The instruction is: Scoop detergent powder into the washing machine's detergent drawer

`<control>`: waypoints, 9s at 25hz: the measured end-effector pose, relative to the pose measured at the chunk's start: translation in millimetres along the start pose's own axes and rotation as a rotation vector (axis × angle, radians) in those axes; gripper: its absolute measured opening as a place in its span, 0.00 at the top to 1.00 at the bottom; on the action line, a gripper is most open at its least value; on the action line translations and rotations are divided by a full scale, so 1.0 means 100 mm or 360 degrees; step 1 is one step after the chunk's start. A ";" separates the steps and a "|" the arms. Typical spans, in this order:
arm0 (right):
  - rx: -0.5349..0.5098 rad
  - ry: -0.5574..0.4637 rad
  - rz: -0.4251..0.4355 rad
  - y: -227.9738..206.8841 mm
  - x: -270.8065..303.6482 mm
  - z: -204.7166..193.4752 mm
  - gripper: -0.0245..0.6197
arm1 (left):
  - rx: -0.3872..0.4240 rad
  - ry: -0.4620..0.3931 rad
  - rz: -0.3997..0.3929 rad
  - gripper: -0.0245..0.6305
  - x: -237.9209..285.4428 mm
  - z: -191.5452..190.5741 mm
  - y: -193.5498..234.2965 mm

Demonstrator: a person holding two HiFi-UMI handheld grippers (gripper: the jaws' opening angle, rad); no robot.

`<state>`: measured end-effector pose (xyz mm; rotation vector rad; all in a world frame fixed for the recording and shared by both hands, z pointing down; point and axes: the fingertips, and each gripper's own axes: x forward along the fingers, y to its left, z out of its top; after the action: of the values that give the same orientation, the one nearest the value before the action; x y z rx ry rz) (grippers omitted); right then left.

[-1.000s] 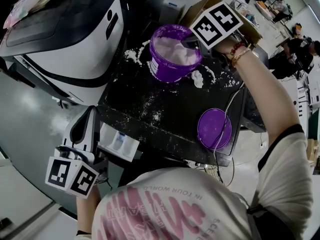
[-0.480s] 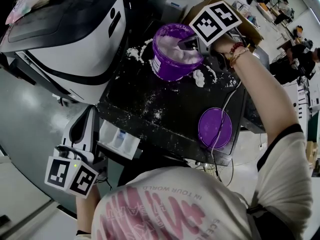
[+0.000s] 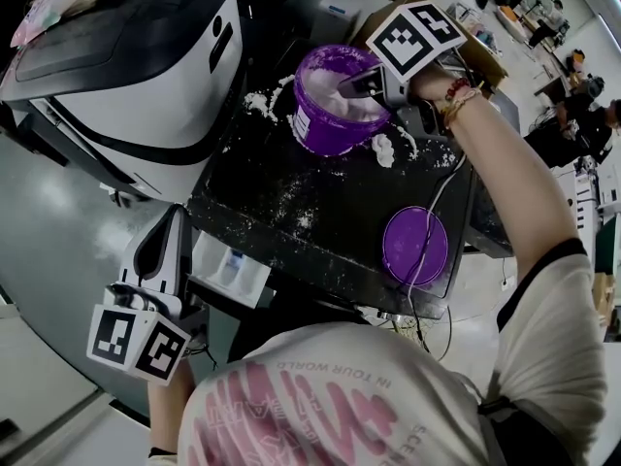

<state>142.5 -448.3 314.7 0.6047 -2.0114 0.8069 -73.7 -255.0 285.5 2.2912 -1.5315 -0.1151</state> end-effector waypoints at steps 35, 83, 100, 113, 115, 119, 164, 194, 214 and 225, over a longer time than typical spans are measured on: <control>0.1118 -0.0766 0.0370 0.06 -0.36 -0.24 0.96 | 0.0039 -0.0049 -0.0065 0.96 -0.14 0.10 -0.20; 0.1410 -0.1309 0.0639 0.61 -0.95 -0.54 0.96 | 0.0025 -0.0171 -0.0093 0.96 -0.74 0.27 -0.39; 0.1452 -0.1274 0.0735 1.49 -0.60 -1.04 0.96 | 0.0012 -0.0164 -0.0195 0.96 -1.14 0.10 -0.38; 0.1547 -0.1281 0.0709 1.89 -0.38 -1.63 0.96 | -0.0054 0.0027 -0.0237 0.96 -1.22 -0.40 -0.38; 0.1562 -0.1284 0.0720 1.93 -0.36 -1.70 0.96 | -0.0051 0.0045 -0.0267 0.96 -1.20 -0.44 -0.43; 0.1570 -0.1272 0.0732 1.98 -0.33 -1.83 0.96 | -0.0020 0.0062 -0.0313 0.96 -1.13 -0.50 -0.55; 0.1622 -0.1134 0.0983 2.45 0.53 -1.84 0.96 | -0.0172 0.0031 -0.0064 0.96 -1.34 -0.88 -0.22; 0.1424 -0.1001 0.0523 2.50 1.50 -1.59 0.96 | -0.0200 0.0008 0.0299 0.96 -1.96 -0.89 0.54; 0.1348 -0.0918 0.0248 2.37 1.82 -1.53 0.96 | -0.0280 -0.0021 0.0327 0.96 -1.99 -0.95 0.75; 0.1195 -0.0766 0.0146 2.42 1.93 -1.49 0.96 | -0.0318 -0.0039 0.0334 0.96 -1.97 -0.94 0.86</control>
<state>-38.4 -198.1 466.0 1.2264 -2.1316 1.6185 -202.3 -80.4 375.6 1.9714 -1.6808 -0.2290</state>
